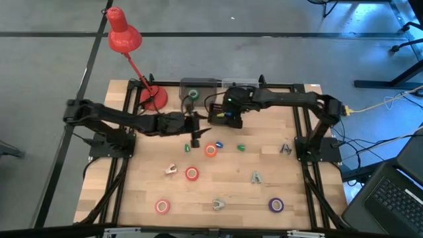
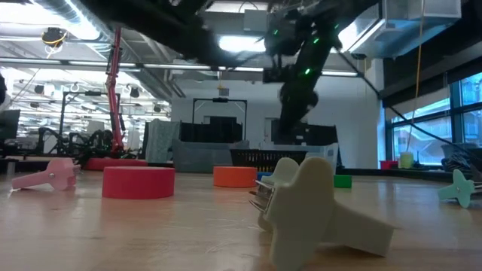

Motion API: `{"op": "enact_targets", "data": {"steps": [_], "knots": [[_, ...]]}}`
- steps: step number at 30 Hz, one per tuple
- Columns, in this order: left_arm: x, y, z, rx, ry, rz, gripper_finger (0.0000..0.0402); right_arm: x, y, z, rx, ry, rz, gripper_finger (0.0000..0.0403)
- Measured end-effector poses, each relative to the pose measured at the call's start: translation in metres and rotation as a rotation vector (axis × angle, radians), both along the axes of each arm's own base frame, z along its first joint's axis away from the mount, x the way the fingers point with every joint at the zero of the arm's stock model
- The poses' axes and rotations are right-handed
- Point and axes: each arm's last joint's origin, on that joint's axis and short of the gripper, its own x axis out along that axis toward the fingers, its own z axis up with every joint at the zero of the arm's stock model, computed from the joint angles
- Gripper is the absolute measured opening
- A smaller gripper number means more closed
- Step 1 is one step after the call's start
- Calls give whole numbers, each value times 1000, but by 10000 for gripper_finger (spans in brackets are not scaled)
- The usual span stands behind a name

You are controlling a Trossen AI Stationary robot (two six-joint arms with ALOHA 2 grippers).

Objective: Pick and place Stapler, Stapler remover, tape
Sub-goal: Put the pink tape into the black transparent bin

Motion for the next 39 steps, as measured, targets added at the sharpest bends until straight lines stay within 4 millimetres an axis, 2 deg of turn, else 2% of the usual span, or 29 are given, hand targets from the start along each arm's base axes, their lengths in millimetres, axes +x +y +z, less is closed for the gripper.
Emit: {"op": "enact_targets", "data": {"steps": [5, 9, 12, 15, 20, 26, 32, 39], "knots": [[-40, -25, 0, -222, 202, 56, 186, -30, 18, 19, 34, -65, -59, 280], [-68, -52, -9, -446, 395, 26, 185, -58, 31, 17, 60, -83, -99, 269], [-80, -72, -11, -586, 471, -4, 186, -74, 37, 14, 80, -113, -140, 266], [-87, -94, -11, -698, 521, -96, 184, -86, 39, 7, 92, -140, -177, 266], [-93, -132, -15, -819, 551, -194, 183, -93, 41, -7, 98, -170, -196, 266], [-99, -166, -31, -900, 611, -160, 182, -95, 42, -18, 96, -196, -199, 266], [-100, -188, -56, -881, 673, -101, 182, -93, 41, -17, 94, -216, -199, 266], [-95, -200, -83, -917, 757, -31, 182, -91, 41, -15, 84, -246, -189, 266]]}}
